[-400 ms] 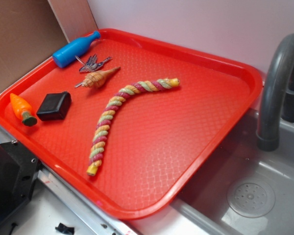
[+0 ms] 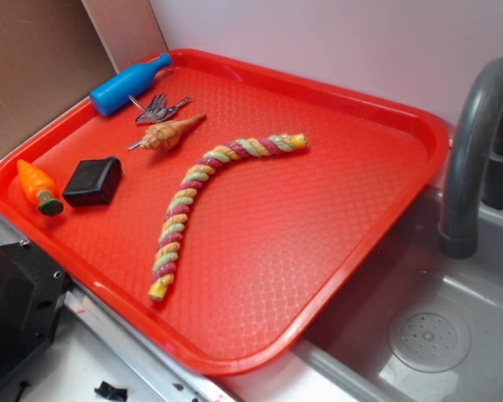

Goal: Grab the shell.

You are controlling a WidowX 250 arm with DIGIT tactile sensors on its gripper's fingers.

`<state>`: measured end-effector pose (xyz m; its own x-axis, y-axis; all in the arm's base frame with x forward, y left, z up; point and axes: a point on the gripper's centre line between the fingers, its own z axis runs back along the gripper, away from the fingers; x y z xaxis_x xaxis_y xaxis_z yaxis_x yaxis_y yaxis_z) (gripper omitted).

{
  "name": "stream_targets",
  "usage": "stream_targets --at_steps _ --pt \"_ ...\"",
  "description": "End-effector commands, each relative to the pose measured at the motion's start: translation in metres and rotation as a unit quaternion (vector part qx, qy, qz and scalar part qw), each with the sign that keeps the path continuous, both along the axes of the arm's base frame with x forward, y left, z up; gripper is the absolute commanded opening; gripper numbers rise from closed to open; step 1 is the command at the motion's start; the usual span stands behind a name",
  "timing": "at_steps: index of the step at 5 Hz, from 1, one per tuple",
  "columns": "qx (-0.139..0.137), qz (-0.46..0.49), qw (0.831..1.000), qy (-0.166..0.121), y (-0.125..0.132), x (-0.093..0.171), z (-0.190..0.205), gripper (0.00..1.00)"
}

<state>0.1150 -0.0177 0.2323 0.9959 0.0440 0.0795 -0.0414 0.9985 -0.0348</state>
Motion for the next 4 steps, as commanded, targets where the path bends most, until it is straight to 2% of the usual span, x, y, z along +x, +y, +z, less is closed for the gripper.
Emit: stream_targets --at_steps 1,4 --pt "-0.014 0.174 0.982 -0.069 0.008 0.018 -0.018 1.00" --pt "0.012 0.267 0.958 -0.104 0.039 0.068 -0.077 1.00"
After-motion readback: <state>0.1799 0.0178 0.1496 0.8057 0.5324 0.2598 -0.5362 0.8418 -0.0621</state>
